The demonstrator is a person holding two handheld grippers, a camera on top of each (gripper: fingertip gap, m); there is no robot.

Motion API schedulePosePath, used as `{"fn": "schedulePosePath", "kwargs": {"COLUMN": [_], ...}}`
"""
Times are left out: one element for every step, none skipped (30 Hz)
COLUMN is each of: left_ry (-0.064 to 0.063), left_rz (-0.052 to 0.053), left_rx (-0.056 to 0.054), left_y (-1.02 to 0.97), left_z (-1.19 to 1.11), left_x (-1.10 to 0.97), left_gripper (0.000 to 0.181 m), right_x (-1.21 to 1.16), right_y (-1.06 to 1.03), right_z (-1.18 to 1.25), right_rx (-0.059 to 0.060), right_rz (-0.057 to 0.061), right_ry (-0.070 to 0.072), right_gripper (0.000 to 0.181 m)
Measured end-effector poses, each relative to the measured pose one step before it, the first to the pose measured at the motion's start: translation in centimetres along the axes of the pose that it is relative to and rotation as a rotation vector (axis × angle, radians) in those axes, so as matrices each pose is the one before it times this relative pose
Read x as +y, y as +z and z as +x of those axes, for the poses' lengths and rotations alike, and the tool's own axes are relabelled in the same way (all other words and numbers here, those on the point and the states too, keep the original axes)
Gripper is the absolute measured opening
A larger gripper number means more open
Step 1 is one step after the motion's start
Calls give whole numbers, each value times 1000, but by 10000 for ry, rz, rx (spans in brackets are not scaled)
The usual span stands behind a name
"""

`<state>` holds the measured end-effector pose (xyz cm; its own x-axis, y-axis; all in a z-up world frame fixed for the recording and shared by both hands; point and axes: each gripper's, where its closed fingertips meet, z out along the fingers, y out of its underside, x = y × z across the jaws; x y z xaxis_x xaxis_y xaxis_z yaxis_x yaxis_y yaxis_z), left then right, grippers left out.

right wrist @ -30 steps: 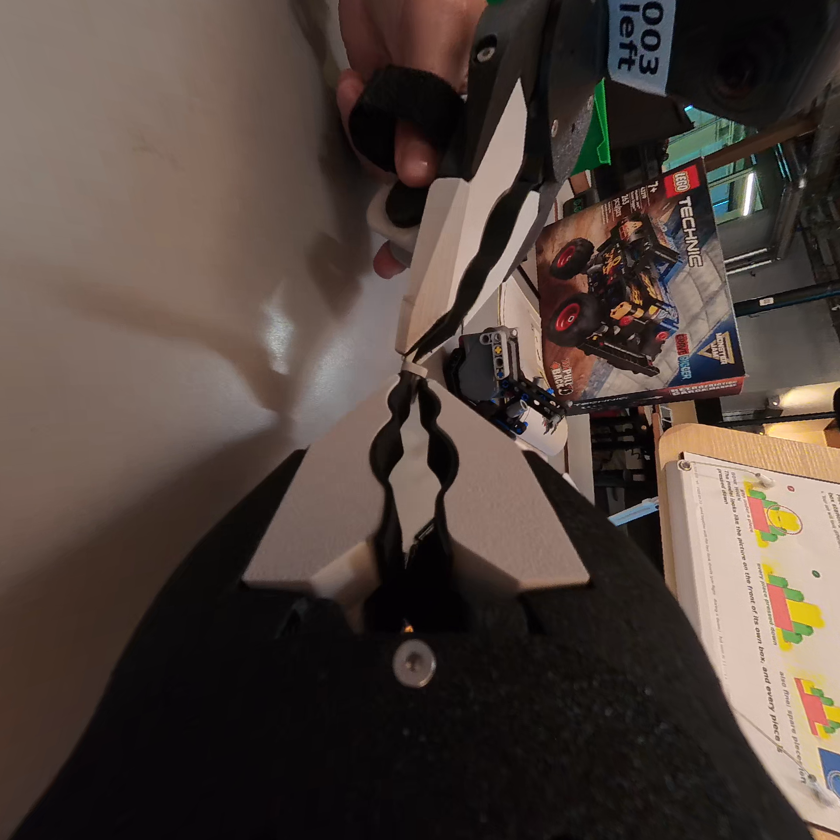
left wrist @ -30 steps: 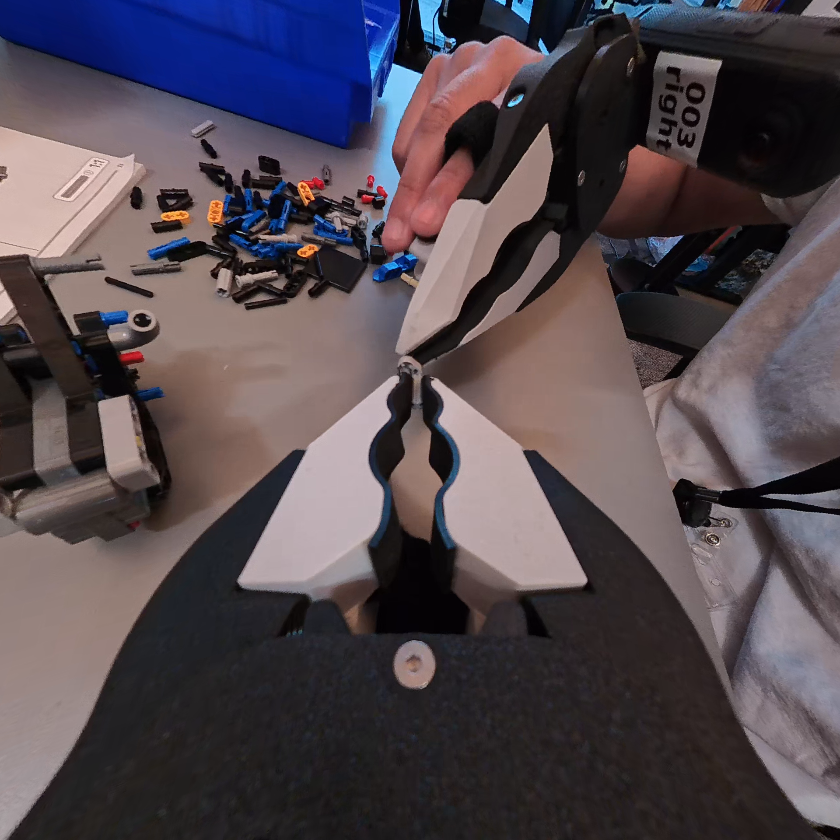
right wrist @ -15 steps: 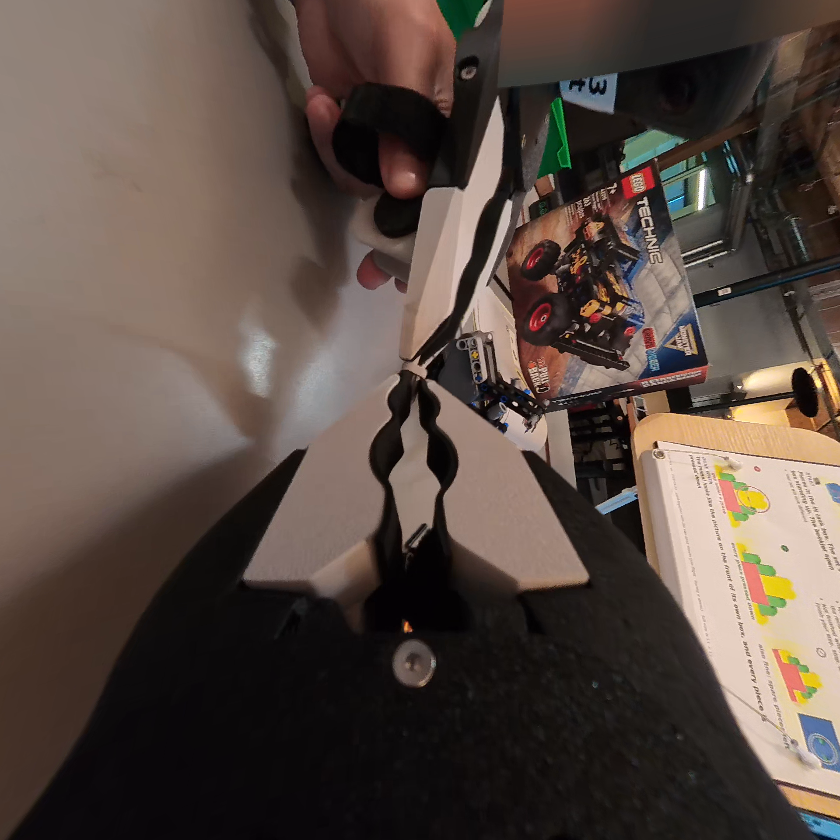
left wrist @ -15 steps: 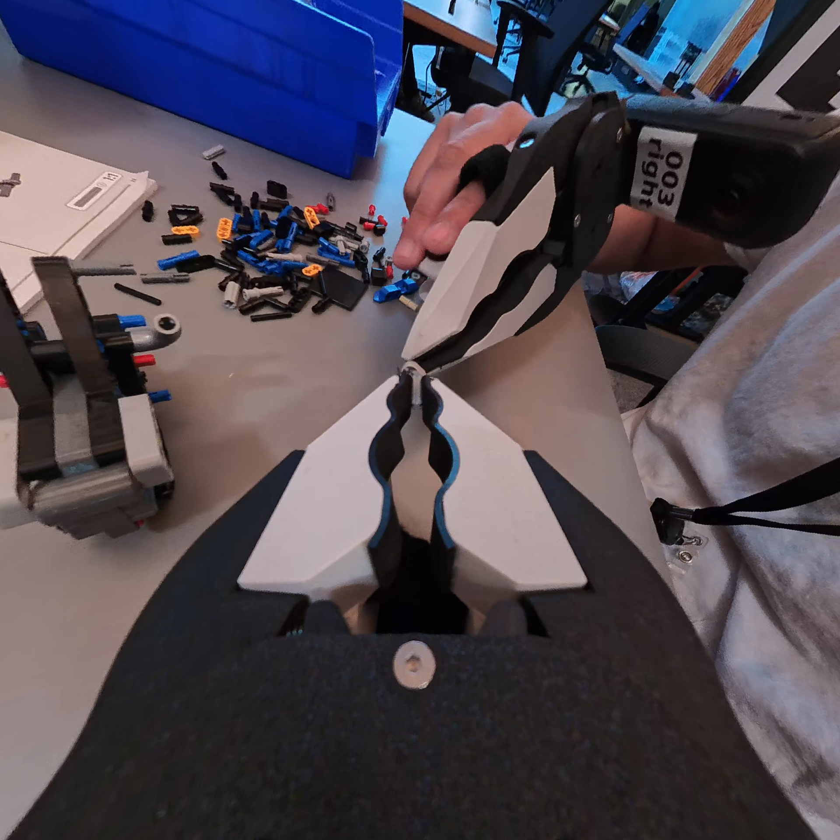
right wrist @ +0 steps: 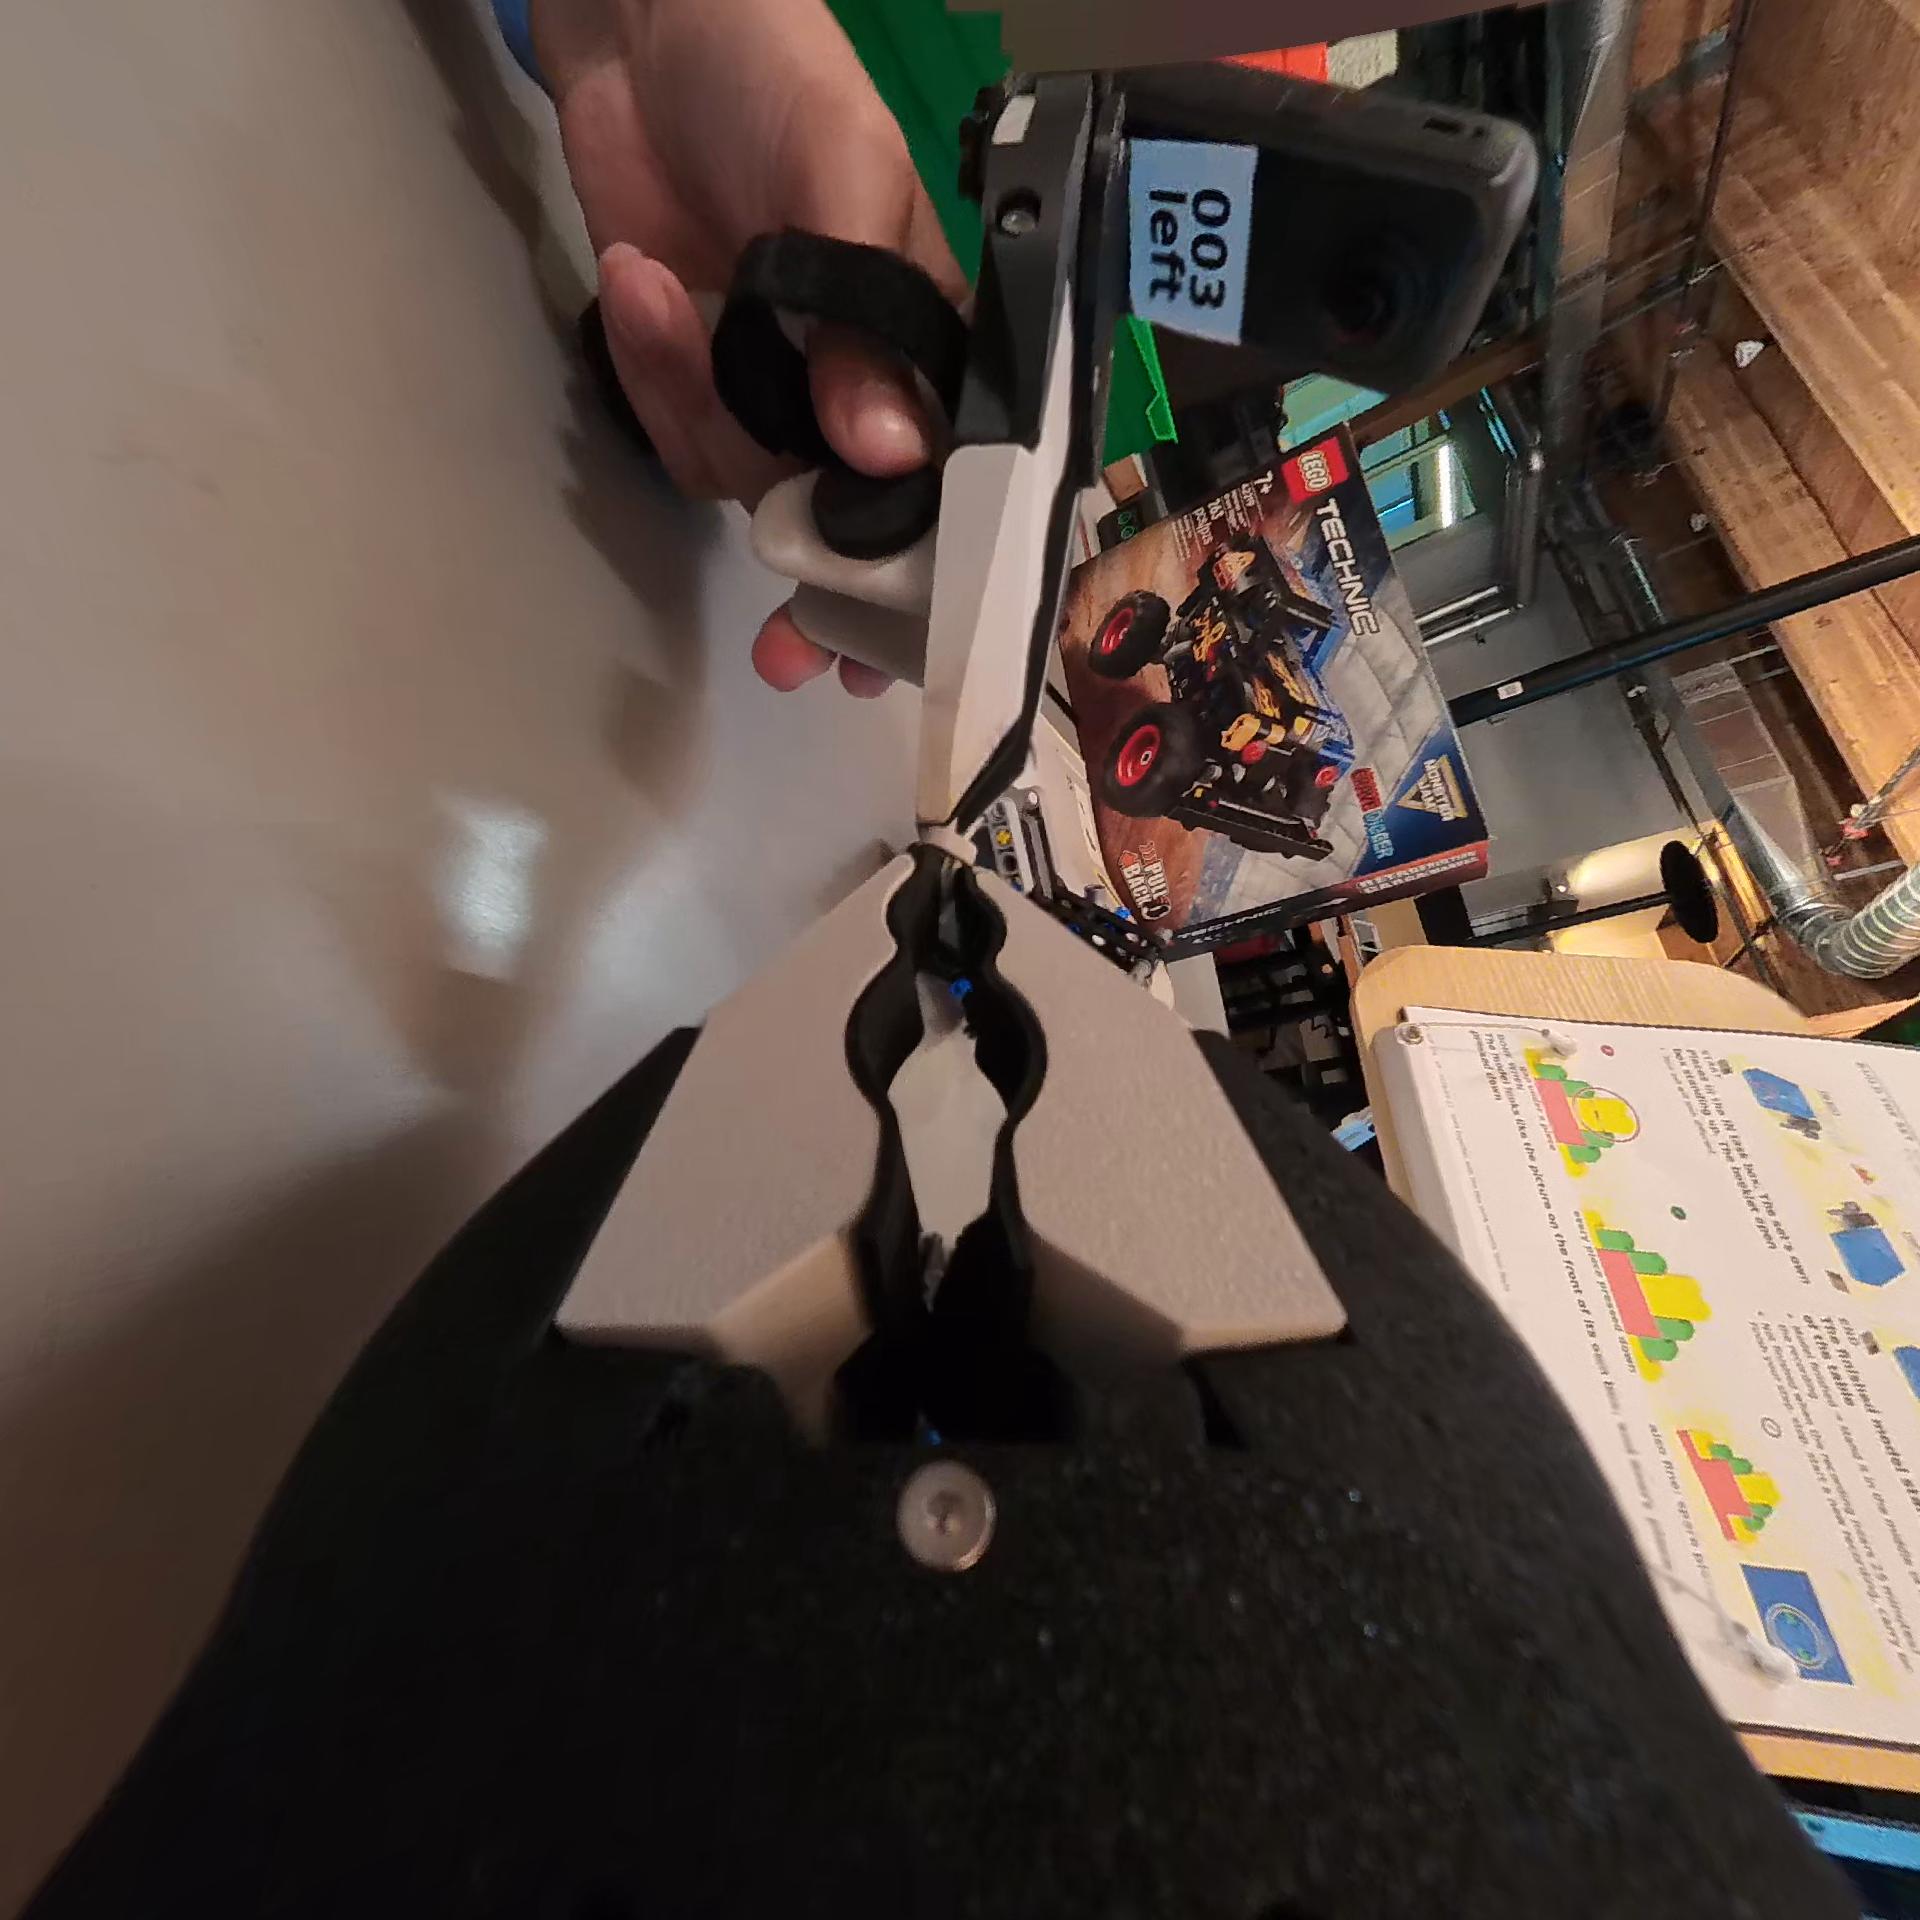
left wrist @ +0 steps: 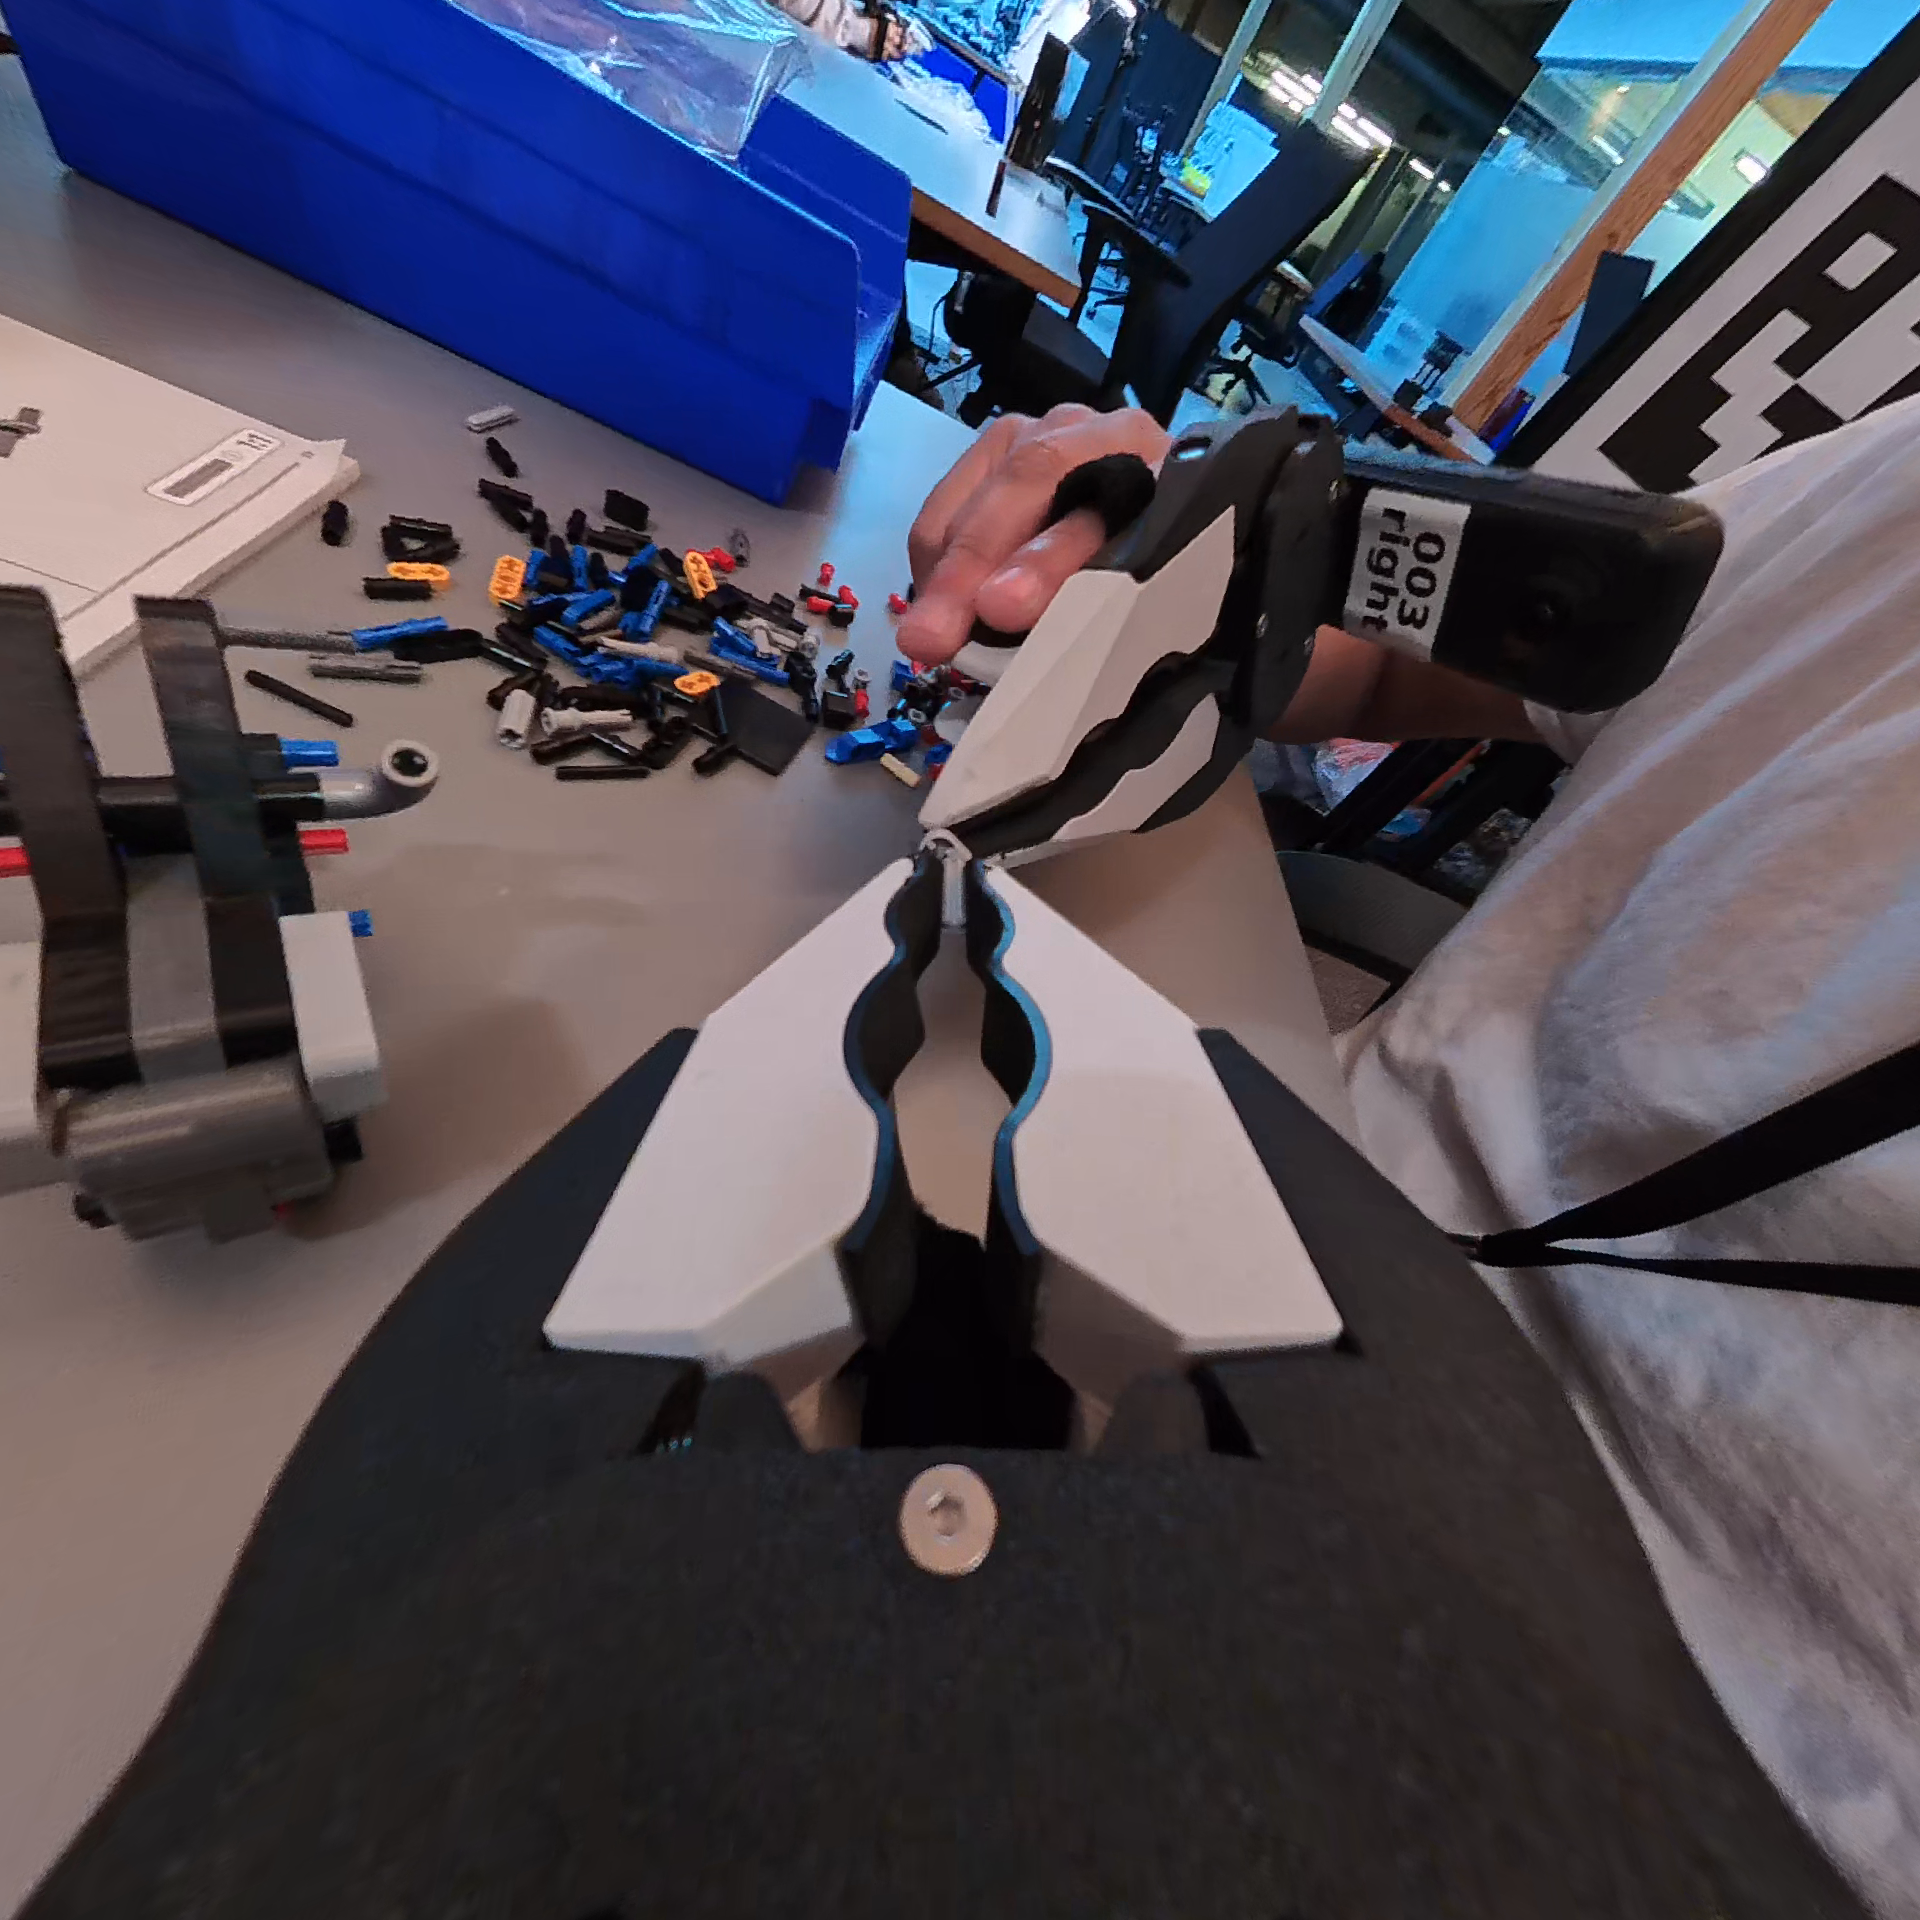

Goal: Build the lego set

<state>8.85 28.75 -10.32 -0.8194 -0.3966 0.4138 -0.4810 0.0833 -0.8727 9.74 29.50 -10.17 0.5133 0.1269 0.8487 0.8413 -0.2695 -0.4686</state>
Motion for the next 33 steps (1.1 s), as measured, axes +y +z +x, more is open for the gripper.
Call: {"fn": "schedulePosePath", "kwargs": {"left_ry": [-3,-60,-106,-120,-104,-76,-64,-37,19,40,32,6,-12,-10,-6,-7,-18,-18,-5,0,14,15,5,4,12,8,22,29,8,-69,-134,-123,-90], "left_rz": [8,-18,-37,-43,-37,-43,-57,40,69,-10,-23,-26,3,35,12,24,39,5,8,-3,-23,-3,-21,-12,24,-27,-16,-9,-21,-16,-58,-111,-43], "left_rx": [-69,6,35,38,-10,5,67,43,19,36,-15,-27,-15,-19,-7,-15,-16,12,4,-1,13,-5,15,22,8,-6,17,26,74,54,1,20,-1], "left_y": [-26,-22,3,46,70,61,40,-16,-63,-26,12,24,1,-49,-49,-75,-73,-39,-13,4,8,11,1,1,-10,8,-11,-29,-35,-27,27,39,15], "left_z": [-45,-19,-44,-73,-166,-129,-12,9,18,65,-8,-36,-37,-54,-52,-83,-85,-26,-23,-15,28,3,33,32,41,0,36,73,122,59,-64,-57,-69], "left_x": [-115,-50,42,128,151,154,126,-60,-107,-4,31,50,-5,-56,-36,-41,-76,-24,-12,7,36,-1,33,16,-29,49,37,27,37,38,113,210,89], "left_gripper": [2,2,3,3,4,4,3,2,2,2,2,2,2,2,3,3,3,3,3,3,3,3,3,2,2,2,2,2,2,2,2,2,2], "right_x": [-13,-7,32,81,154,135,57,53,-10,-64,42,48,67,108,118,92,111,52,-3,-2,-29,-22,-21,-48,-26,13,-62,-56,-146,-45,89,17,36], "right_y": [8,0,4,-18,15,25,8,2,-25,-29,16,3,-25,-23,-26,-45,-31,-23,-5,24,4,10,-5,-26,-7,25,-12,-4,-47,-6,70,52,51], "right_z": [114,20,-18,-92,-96,-60,-26,-3,49,-18,-44,-44,15,20,12,30,14,1,3,-50,-14,-38,-61,18,10,-65,-24,-41,-22,-18,-161,-233,-72], "right_rx": [42,-23,-11,-14,-17,-24,-24,-27,3,-39,-35,-16,25,-2,-26,3,-6,2,-1,-25,3,-12,-25,31,26,-18,28,-18,-7,4,-81,-85,16], "right_rz": [20,18,-7,-27,-74,-58,-15,-16,16,35,-35,-38,-35,-53,-35,-20,-39,-10,-4,-19,5,-11,-4,1,-11,-33,28,8,61,0,-94,-30,-38], "right_ry": [-85,1,-25,-114,-113,-44,7,12,11,14,-10,-60,-106,-68,25,24,-27,-28,-13,-13,-39,-36,-13,-40,-70,-72,-52,-9,-11,-30,-24,-45,1], "right_gripper": [2,2,2,2,2,2,2,2,2,2,2,2,2,2,2,2,2,2,2,2,2,2,2,2,2,2,2,2,2,2,2,2,2]}}
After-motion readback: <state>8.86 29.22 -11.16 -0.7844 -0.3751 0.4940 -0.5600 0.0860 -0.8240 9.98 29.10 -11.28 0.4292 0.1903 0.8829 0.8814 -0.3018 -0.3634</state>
